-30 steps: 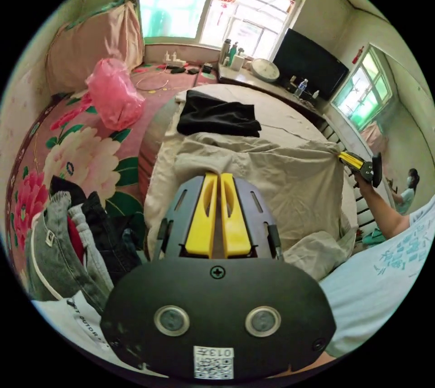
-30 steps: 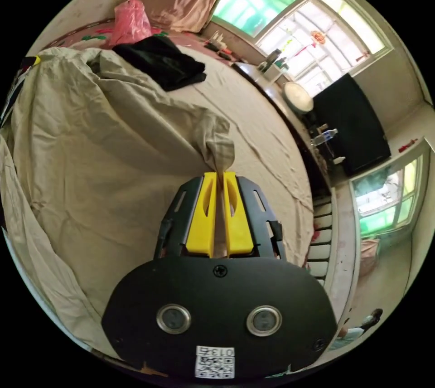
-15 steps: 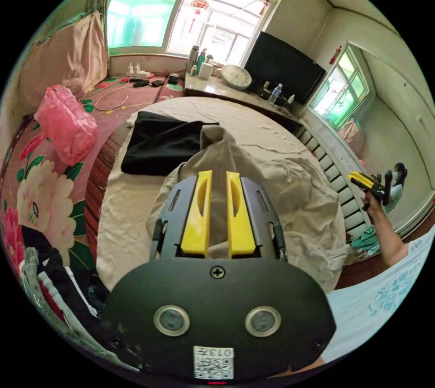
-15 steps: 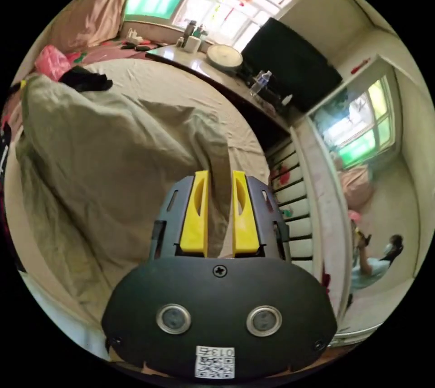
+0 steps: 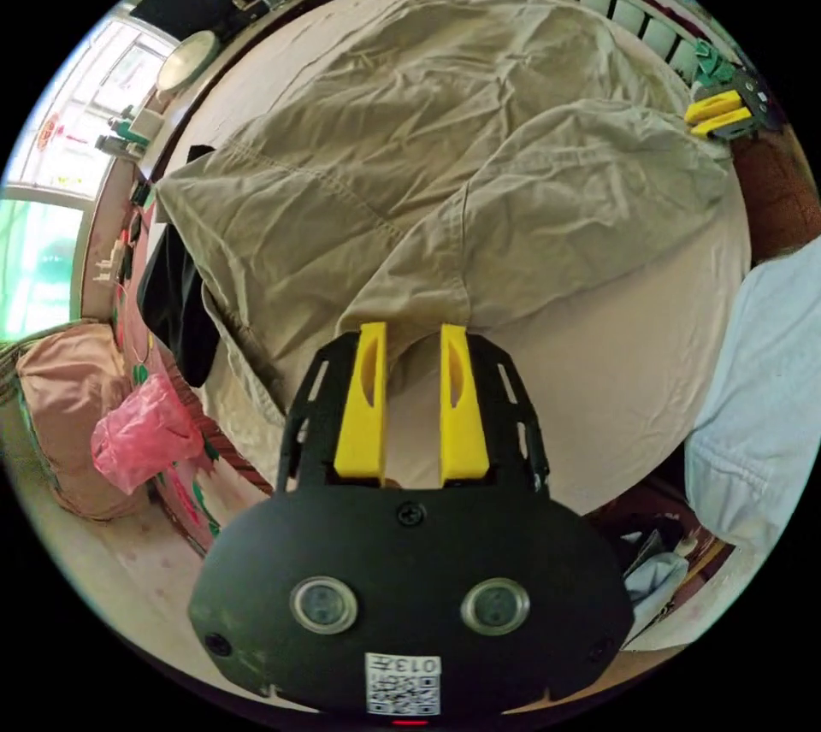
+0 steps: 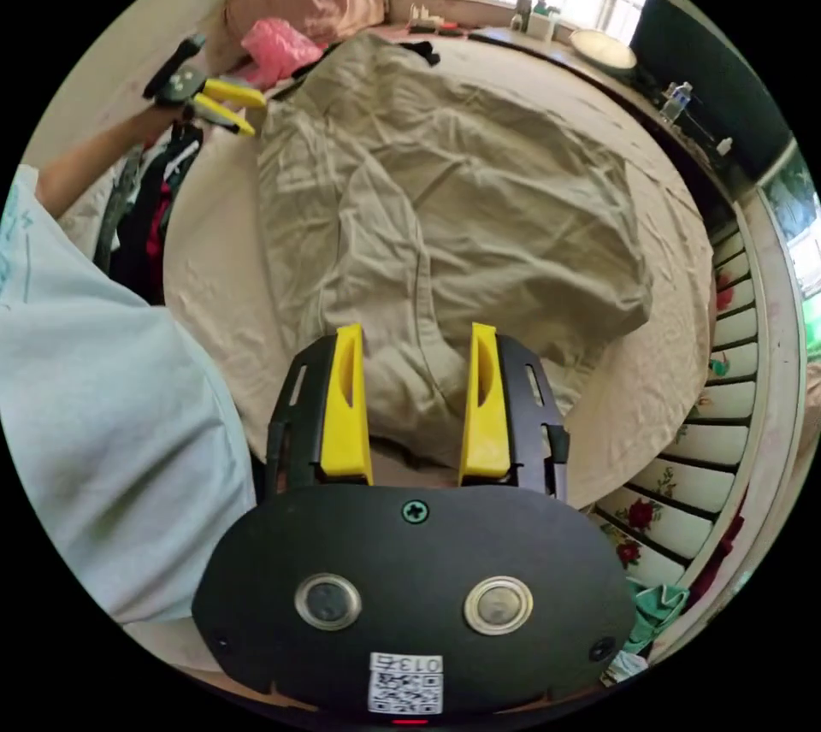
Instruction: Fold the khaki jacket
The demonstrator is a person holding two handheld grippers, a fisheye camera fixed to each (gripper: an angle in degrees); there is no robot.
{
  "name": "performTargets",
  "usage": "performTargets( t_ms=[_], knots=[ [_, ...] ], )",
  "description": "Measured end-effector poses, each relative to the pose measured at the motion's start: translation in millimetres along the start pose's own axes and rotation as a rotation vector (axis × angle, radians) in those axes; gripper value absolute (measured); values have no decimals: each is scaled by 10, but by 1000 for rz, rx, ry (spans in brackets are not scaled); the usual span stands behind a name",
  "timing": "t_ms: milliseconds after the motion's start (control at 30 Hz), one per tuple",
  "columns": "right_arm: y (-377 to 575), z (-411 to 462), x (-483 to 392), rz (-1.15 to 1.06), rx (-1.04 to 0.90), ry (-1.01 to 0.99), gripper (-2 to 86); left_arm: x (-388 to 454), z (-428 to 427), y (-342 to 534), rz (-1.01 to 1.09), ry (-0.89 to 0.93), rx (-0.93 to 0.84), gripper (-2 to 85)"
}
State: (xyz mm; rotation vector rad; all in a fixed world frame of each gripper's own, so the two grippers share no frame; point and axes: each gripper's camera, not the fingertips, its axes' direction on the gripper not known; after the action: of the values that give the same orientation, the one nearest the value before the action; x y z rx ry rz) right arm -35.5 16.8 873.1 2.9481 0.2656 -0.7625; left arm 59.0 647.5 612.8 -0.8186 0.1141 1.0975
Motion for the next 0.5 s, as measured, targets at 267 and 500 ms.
performTargets(
  t_ms=[267, 500],
  knots=[
    [344, -803, 111, -12, 64, -119, -1, -123, -465, 184, 76, 116, 85, 2],
    [1063, -1575, -13, -31, 303, -440, -2, -497, -432, 986, -292, 286, 295, 112]
  ],
)
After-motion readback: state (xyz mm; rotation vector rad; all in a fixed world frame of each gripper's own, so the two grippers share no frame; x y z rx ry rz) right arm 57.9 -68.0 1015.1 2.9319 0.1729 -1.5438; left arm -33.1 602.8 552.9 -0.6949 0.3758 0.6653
